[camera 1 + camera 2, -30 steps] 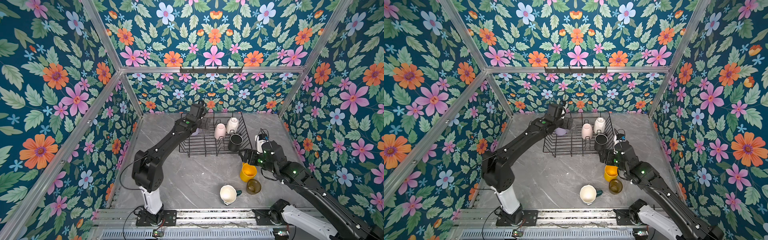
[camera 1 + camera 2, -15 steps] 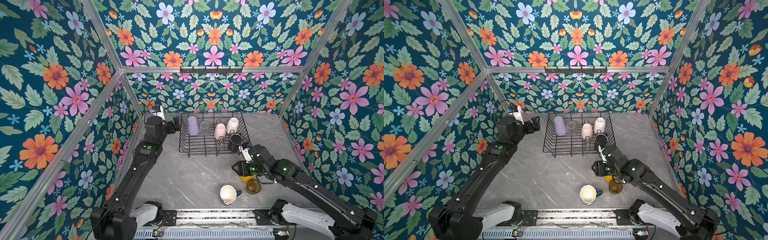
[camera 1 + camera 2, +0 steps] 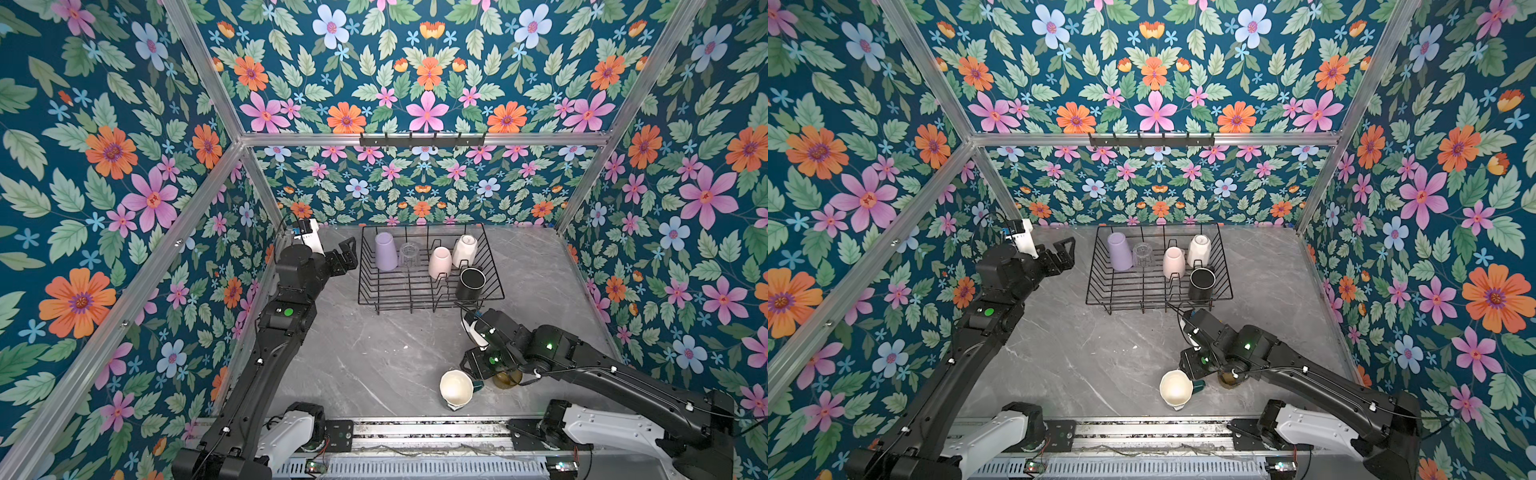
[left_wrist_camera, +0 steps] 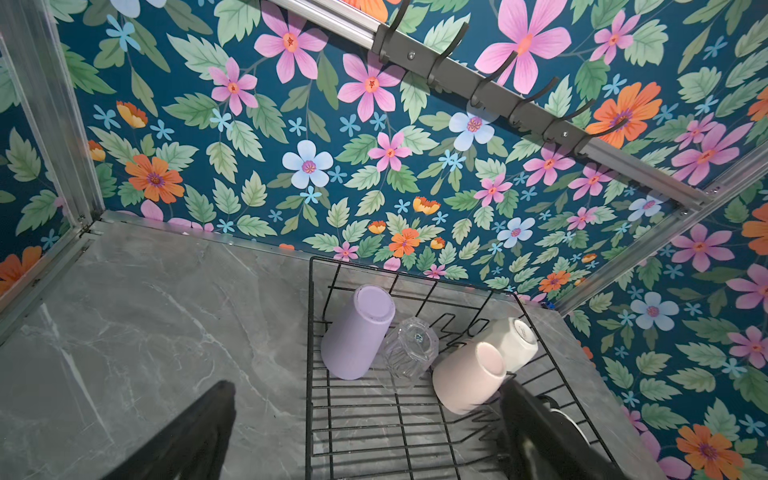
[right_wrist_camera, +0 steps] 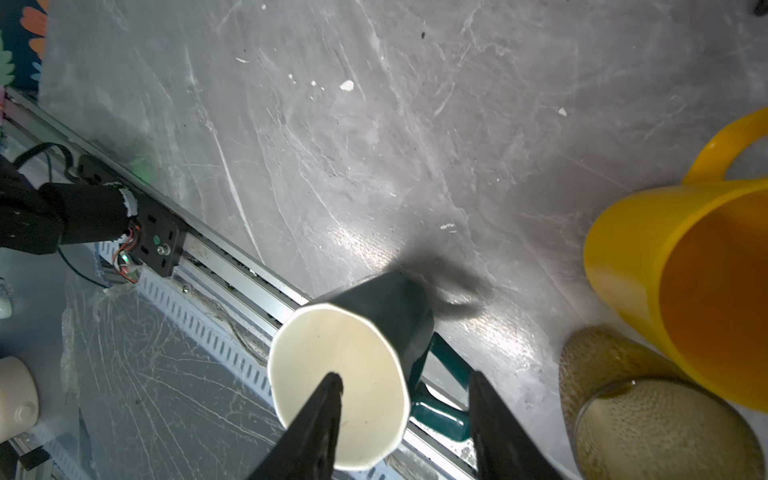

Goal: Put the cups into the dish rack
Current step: 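Open and raise the left gripper while the right gripper moves to the cream-and-green mug, then grasp the cream-and-green mug's rim with the right gripper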

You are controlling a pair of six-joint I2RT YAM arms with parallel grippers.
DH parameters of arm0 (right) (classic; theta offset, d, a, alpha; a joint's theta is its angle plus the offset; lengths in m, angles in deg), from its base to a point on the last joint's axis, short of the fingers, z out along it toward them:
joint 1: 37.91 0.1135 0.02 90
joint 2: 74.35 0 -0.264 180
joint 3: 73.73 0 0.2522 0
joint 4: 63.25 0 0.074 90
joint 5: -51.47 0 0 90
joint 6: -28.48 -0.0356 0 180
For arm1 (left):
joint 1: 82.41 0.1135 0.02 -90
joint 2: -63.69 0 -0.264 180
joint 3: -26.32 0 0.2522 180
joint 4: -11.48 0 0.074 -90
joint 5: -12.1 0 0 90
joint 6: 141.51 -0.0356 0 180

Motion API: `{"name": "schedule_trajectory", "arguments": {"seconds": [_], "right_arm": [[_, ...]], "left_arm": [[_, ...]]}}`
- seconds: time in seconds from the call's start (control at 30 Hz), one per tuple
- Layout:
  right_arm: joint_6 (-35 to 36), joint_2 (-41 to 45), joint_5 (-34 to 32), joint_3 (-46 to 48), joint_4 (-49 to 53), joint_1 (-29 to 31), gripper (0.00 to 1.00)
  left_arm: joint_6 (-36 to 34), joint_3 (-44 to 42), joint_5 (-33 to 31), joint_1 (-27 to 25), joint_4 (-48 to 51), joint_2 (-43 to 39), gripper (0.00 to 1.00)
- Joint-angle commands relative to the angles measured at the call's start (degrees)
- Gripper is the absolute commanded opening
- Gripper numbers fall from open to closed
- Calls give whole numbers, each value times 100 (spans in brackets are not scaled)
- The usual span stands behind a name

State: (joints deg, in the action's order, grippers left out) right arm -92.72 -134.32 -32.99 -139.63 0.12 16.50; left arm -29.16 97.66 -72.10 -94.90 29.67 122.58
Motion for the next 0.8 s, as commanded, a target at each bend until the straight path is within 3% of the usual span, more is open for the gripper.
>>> {"name": "schedule_trajectory", "arguments": {"seconds": [0.0, 0.5, 0.77], "right_arm": [[21, -92, 34, 27, 96, 71, 48], [227, -994, -493, -205, 100, 567, 38], [348, -1497, -587, -250, -143, 632, 24]], "left_arm": [[60, 18, 61, 19, -135, -29, 100], [33, 78, 22, 99, -80, -40, 100], [-11, 100, -13, 133, 8, -70, 100]]}}
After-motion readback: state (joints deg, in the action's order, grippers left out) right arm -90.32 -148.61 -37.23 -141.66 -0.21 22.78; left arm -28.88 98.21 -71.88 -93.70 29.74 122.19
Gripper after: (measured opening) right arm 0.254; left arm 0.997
